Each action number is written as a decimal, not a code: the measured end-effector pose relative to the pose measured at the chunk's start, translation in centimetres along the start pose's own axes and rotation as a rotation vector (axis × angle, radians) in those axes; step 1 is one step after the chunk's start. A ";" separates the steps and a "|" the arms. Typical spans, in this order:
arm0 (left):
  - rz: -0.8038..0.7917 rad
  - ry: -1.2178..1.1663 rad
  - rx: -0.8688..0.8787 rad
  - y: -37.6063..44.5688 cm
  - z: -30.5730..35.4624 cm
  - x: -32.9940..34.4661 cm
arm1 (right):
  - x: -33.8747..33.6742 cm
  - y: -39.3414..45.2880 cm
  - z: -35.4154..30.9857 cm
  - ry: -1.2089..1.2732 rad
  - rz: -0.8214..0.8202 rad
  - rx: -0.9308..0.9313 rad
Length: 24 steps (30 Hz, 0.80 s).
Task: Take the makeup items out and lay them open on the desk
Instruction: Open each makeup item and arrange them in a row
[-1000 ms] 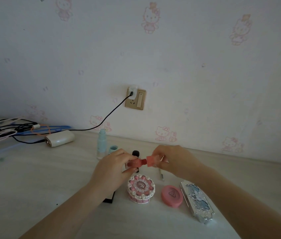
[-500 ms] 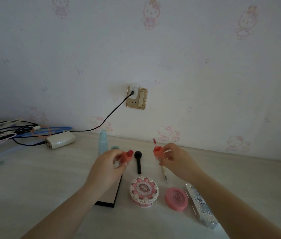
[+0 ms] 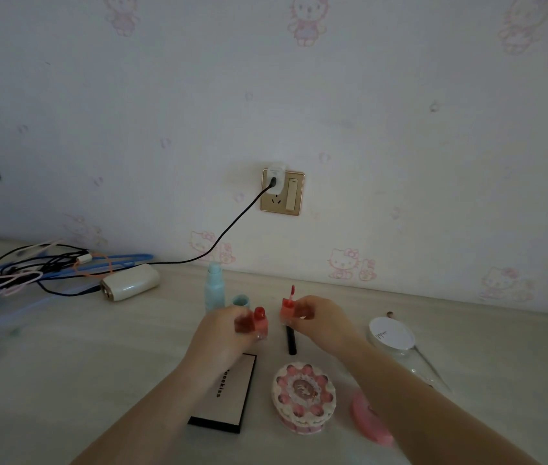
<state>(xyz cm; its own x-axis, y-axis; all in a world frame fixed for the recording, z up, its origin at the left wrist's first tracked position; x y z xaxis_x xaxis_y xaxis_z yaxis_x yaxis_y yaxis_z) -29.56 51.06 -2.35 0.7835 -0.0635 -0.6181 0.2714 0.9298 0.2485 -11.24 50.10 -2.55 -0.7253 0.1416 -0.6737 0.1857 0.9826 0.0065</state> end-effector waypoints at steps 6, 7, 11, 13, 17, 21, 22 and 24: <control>-0.045 0.112 0.030 0.6 -0.5 0.4 | 1.1 2.0 -1.1 -0.224 0.008 -0.070; -0.049 0.119 0.031 0.7 -0.6 0.5 | 1.3 2.2 -1.1 -0.235 0.012 -0.071; -0.089 0.133 0.026 1.1 -0.7 1.1 | 1.8 2.5 -1.2 -0.237 -0.009 -0.073; -0.102 0.123 0.020 1.2 -0.9 1.3 | 1.8 2.8 -1.1 -0.237 -0.005 -0.073; -0.109 0.147 0.023 1.4 -0.9 1.4 | 2.3 3.4 -1.0 -0.241 0.000 -0.064; -0.114 0.137 0.023 1.5 -0.8 1.4 | 2.8 3.8 -0.8 -0.306 0.007 -0.071; -0.117 0.138 0.021 1.5 -0.8 1.4 | 2.9 3.8 -0.7 -0.315 0.008 -0.077; -0.127 0.137 0.007 1.5 -0.9 1.4 | 3.0 4.0 -0.6 -0.323 0.002 -0.088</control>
<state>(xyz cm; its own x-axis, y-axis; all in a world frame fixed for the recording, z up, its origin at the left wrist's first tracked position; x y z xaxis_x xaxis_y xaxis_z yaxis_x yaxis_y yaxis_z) -28.55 52.72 -3.50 0.6594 -0.1296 -0.7406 0.3672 0.9151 0.1667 -13.09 54.51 -4.10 -0.4748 0.1115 -0.8730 0.1190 0.9910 0.0619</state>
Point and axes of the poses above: each hand's wrist, its own y-axis towards the middle knuckle, its own x-axis out of the palm, z = x × y, the point moved 7 cm from there along y, towards the middle knuckle, and after that the axes turned 3 degrees about x, right-handed, at the moved point
